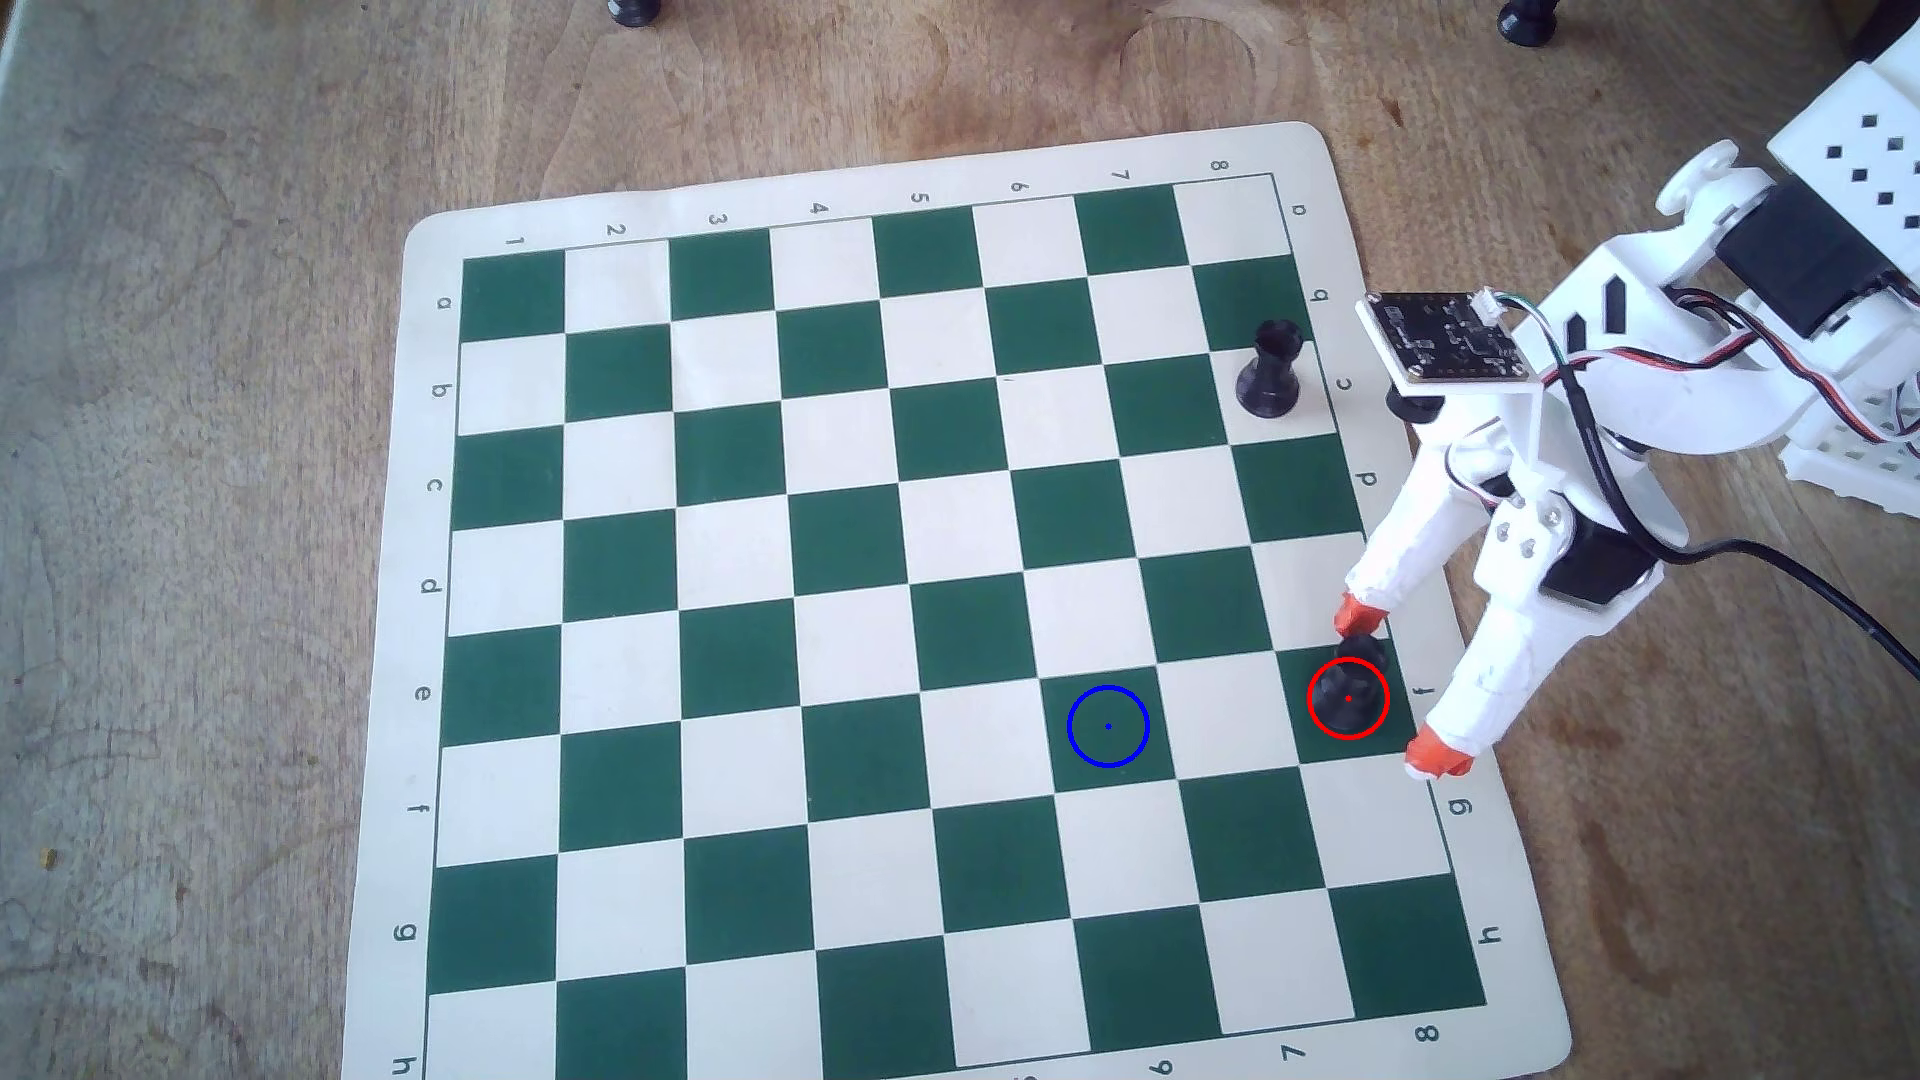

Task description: Move the chess piece from red to blue

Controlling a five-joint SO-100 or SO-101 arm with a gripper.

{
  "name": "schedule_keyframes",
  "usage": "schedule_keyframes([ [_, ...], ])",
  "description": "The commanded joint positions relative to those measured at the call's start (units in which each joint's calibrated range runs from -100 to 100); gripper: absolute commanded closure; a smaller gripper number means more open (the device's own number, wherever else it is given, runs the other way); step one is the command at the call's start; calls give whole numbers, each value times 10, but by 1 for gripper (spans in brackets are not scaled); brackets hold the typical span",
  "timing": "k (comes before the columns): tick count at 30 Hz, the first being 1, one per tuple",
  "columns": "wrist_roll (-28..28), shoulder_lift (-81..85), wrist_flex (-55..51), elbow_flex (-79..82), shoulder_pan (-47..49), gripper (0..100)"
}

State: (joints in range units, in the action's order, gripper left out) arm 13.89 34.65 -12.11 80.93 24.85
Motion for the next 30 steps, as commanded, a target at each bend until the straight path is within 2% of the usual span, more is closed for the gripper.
schedule_keyframes([
  [1,3,11,1,-50,3,74],
  [14,3,6,0,-57,3,77],
  [18,3,0,2,-58,8,86],
  [27,-1,-1,-3,-57,15,100],
  [30,-1,1,-7,-57,15,100],
])
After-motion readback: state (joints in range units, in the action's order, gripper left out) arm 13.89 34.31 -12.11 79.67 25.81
